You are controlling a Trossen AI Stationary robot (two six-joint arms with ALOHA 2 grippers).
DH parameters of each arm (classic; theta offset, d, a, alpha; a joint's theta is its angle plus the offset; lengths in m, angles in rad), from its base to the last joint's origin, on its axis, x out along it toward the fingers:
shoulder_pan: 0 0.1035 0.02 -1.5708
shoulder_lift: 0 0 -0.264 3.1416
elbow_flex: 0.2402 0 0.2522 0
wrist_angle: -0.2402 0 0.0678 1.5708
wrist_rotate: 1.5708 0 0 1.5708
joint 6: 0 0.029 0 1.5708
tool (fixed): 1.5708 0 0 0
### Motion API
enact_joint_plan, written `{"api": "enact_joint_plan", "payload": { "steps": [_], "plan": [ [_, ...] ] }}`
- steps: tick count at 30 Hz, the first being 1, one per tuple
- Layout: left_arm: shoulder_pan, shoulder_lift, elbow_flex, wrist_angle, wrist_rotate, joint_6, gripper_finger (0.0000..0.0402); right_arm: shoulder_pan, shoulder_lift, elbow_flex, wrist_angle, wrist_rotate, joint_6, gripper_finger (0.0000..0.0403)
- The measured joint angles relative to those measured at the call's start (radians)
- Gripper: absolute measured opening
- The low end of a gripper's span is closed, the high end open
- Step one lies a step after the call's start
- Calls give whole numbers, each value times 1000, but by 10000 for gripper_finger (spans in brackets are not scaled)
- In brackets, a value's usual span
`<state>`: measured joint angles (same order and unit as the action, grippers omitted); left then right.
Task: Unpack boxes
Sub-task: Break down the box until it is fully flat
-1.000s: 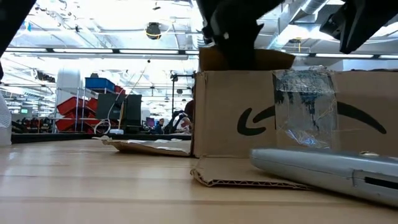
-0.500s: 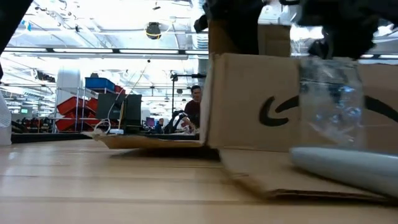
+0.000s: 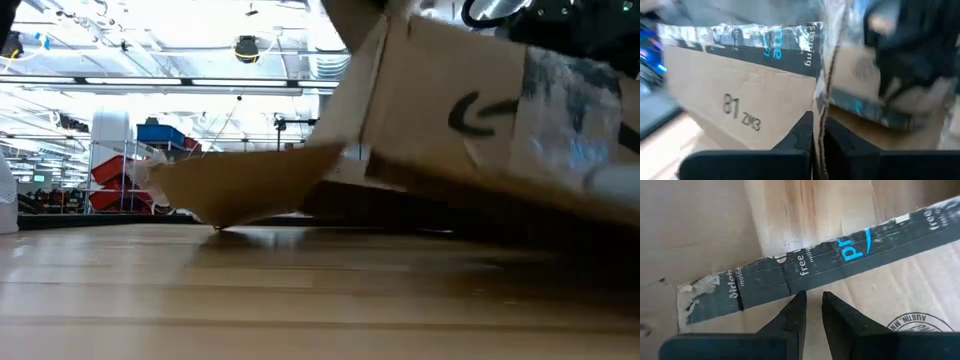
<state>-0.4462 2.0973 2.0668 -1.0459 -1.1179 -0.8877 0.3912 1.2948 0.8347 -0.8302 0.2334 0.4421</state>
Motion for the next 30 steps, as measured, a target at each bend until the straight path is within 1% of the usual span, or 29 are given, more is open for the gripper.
{"api": "enact_joint_plan", "payload": {
  "steps": [3,7,10,12,15,18,20,22,25,30],
  "plan": [
    [-48,-4,1,-93,-173,-148,0,1,0,0,-5,-4,3,48],
    [-88,-4,-26,-252,-302,-467,0,1,0,0,-11,-5,-2,48],
    [-103,-4,-70,-348,-353,-723,0,1,0,0,-14,-5,-6,48],
    [-106,-4,-114,-380,-373,-859,0,1,0,0,-18,-5,-20,48],
    [-107,-3,-181,-376,-381,-1019,0,1,1,0,-27,-6,-22,48],
    [-116,-3,-248,-353,-454,-1178,0,2,1,-1,-31,-7,-24,48],
    [-118,-3,-289,-338,-456,-1270,0,1,1,-1,-32,-8,-25,48],
    [-118,-3,-307,-291,-454,-1288,0,2,1,-1,-32,-8,-34,48],
    [-117,-3,-316,-216,-452,-1265,0,1,1,-1,-28,-8,-58,48],
    [-116,-3,-316,-153,-314,-1141,0,-1,1,-1,-22,-8,-87,48]
  ]
}}
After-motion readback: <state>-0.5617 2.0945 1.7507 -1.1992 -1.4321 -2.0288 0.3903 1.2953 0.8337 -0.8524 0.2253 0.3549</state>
